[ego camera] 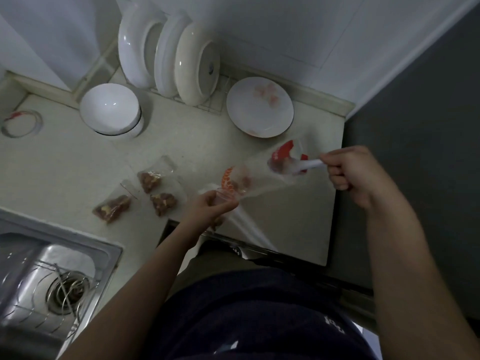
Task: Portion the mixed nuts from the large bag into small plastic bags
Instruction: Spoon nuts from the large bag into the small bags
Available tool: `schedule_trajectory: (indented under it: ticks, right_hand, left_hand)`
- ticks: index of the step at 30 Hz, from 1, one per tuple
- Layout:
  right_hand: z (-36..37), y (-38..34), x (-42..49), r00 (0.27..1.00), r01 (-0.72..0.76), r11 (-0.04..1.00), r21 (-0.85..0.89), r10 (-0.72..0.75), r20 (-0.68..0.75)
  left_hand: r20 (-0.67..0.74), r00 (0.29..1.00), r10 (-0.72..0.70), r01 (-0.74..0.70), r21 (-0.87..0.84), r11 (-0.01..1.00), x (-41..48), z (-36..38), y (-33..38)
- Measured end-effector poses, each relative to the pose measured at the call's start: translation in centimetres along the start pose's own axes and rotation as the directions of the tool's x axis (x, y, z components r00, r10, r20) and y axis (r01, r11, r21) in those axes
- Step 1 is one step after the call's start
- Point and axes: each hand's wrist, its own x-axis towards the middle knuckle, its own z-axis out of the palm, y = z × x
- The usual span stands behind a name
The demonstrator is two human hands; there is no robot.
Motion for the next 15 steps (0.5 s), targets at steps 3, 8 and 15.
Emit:
schedule_trajectory:
  ticks: [3,8,15]
  right_hand:
    - [-0.3,-0.8,-0.2,0.998,0.055,0.998,0.03,-0.055,-0.023]
    - [0.7,-1.5,-0.7,0.996,0.084,0.991,0.101,-0.086,0.02]
    - [2.6,-1.7,-2.1,0.981,0.169,0.985,0.029,-0.171,0.088]
  left_hand:
    - [-0.005,1.0,0.015,-0.015,0.038,0.999,0.4,0.5,0.0]
    - [-0.021,0.999,0.043,-0.041,0.108,0.993,0.2,1.2,0.5]
    - [-0.12,0.959,0.255,-0.241,0.117,0.963,-2.3,1.3,2.2]
